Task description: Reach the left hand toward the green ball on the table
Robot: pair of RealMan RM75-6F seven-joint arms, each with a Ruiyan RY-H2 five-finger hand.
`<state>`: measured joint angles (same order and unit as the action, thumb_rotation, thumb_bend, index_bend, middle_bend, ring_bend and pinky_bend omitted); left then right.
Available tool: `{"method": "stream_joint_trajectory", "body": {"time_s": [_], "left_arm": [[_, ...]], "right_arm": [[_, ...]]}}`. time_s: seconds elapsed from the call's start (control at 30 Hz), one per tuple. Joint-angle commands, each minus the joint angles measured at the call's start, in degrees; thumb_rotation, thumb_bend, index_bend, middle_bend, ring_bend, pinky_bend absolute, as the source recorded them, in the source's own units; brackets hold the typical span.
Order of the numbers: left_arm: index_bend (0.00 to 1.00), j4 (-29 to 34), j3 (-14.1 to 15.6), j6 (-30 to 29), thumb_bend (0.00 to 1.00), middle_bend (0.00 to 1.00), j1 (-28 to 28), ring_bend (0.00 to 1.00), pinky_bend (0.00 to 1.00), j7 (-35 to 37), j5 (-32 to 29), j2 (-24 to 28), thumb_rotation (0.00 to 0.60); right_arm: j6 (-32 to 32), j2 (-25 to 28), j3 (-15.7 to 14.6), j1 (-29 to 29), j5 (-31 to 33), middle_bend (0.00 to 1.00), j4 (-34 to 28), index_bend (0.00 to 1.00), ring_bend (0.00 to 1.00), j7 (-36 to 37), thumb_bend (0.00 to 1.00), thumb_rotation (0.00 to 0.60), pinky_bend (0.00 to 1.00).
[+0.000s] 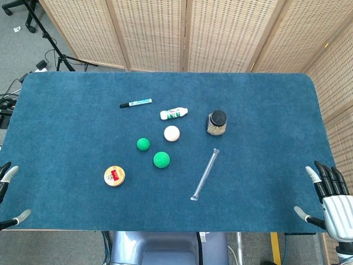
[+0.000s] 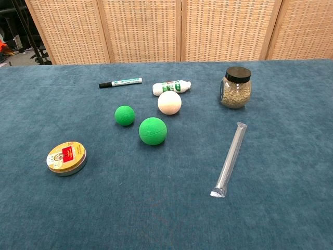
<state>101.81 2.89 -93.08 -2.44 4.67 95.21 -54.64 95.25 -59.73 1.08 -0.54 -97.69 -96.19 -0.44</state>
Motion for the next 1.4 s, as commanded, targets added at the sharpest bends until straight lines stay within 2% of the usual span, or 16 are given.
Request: {"method": "stream_joint_trajectory", "body": {"time_s": [0.03,0.43,0.57,0.6,0.63,0.67,0.7,0.77,0.83,0.87,0.93,1.0,1.1,1.23,1.37,1.4], "left_arm": [[0.00,-0.06,-0.02,-0.16,0.03,0.00,-0.10,0.00,0.00,0.12,-0.03,-0.02,0.600],[0.00,-0.23,-0.55,-1.45,0.03,0.00,-0.68,0.00,0.00,0.24,-0.60,-0.32,0.600],[0.00,-0.08,-0.62,-0.98,0.06,0.00,-0.44,0.00,0.00,0.04,-0.70,-0.38,0.600],[0.00,-0.33,-0.77,-1.29,0.10,0.05,-0.29,0.05,0.00,0.09,-0.08,-0.58,0.600],[0.00,-0.74,-0.99,-1.86,0.13,0.15,-0.19,0.14,0.04,0.29,0.60,-0.86,0.600],[0.00,-1.40,-1.46,-3.07,0.23,0.34,-0.17,0.32,0.15,0.50,1.50,-1.34,0.600],[0.00,-2.21,-2.28,-5.02,0.34,0.57,-0.18,0.55,0.33,1.14,2.56,-2.26,0.600],[0.00,-4.40,-3.24,-8.53,0.55,0.80,0.14,0.81,0.65,6.19,5.40,-5.28,0.600],[0.00,-6.57,-3.18,-9.09,0.74,0.91,0.81,0.95,0.88,10.17,6.81,-7.02,0.600],[0.00,-7.40,-3.01,-8.64,0.79,0.92,1.15,0.97,0.93,11.26,6.97,-7.57,0.600],[0.00,-8.27,-2.29,-5.56,0.87,0.93,2.54,1.00,1.00,13.13,6.82,-8.32,0.600],[0.00,-7.72,-1.25,-1.50,0.90,0.93,4.29,1.00,1.00,15.33,6.73,-8.09,0.600],[0.00,-5.55,-0.61,5.20,0.91,0.94,8.35,1.00,1.00,18.70,7.14,-6.99,0.600],[0.00,-0.83,-1.62,14.99,0.92,0.94,14.23,1.00,1.00,16.90,5.83,-6.52,0.600],[0.00,6.96,-1.61,31.30,0.95,0.94,23.30,1.00,1.00,25.87,1.54,-3.86,0.600],[0.00,7.55,-2.65,36.43,0.95,0.94,26.78,1.00,1.00,29.31,-0.45,-3.50,0.600]], "right_arm": [[0.02,0.01,0.00,0.00,-0.04,0.00,0.00,0.00,0.00,-0.02,0.00,0.600,0.00],[0.04,-0.08,-0.09,0.02,-0.37,0.00,-0.10,0.00,0.00,-0.29,0.00,0.600,0.00],[-0.29,-0.06,-0.01,0.13,-0.04,0.00,-0.09,0.00,0.00,-0.28,0.00,0.600,0.00],[-0.43,-0.03,0.00,0.17,0.09,0.00,-0.13,0.00,0.00,-0.20,0.00,0.600,0.00],[-0.46,-0.02,0.00,0.19,0.11,0.00,-0.14,0.00,0.00,-0.18,0.00,0.600,0.00],[-0.49,-0.02,-0.01,0.20,0.09,0.00,-0.14,0.00,0.00,-0.21,0.00,0.600,0.00],[-0.55,-0.02,-0.08,0.19,0.04,0.00,-0.16,0.00,0.00,-0.24,0.00,0.600,0.00],[-0.83,-0.04,-0.26,0.21,0.01,0.00,-0.16,0.00,0.00,-0.32,0.00,0.600,0.00],[-1.03,-0.02,-0.35,0.24,0.04,0.00,-0.16,0.00,0.00,-0.31,0.00,0.600,0.00],[-1.04,0.02,-0.35,0.26,0.05,0.00,-0.21,0.00,0.00,-0.20,0.00,0.600,0.00],[-0.77,0.23,-0.24,0.20,0.12,0.00,-0.35,0.00,0.00,0.35,0.00,0.600,0.00],[-0.55,0.47,-0.13,0.15,0.26,0.00,-0.46,0.00,0.00,1.00,0.00,0.600,0.00],[-0.80,0.82,-0.01,0.22,0.84,0.00,-0.35,0.00,0.00,1.94,0.00,0.600,0.00],[-1.60,1.06,0.12,0.53,1.52,0.00,-0.32,0.00,0.00,2.54,0.00,0.600,0.00],[-2.17,1.09,0.32,0.79,2.11,0.00,-0.47,0.00,0.00,2.47,0.00,0.600,0.00],[-2.45,1.11,0.36,0.87,2.39,0.00,-0.50,0.00,0.00,2.48,0.00,0.600,0.00]]}}
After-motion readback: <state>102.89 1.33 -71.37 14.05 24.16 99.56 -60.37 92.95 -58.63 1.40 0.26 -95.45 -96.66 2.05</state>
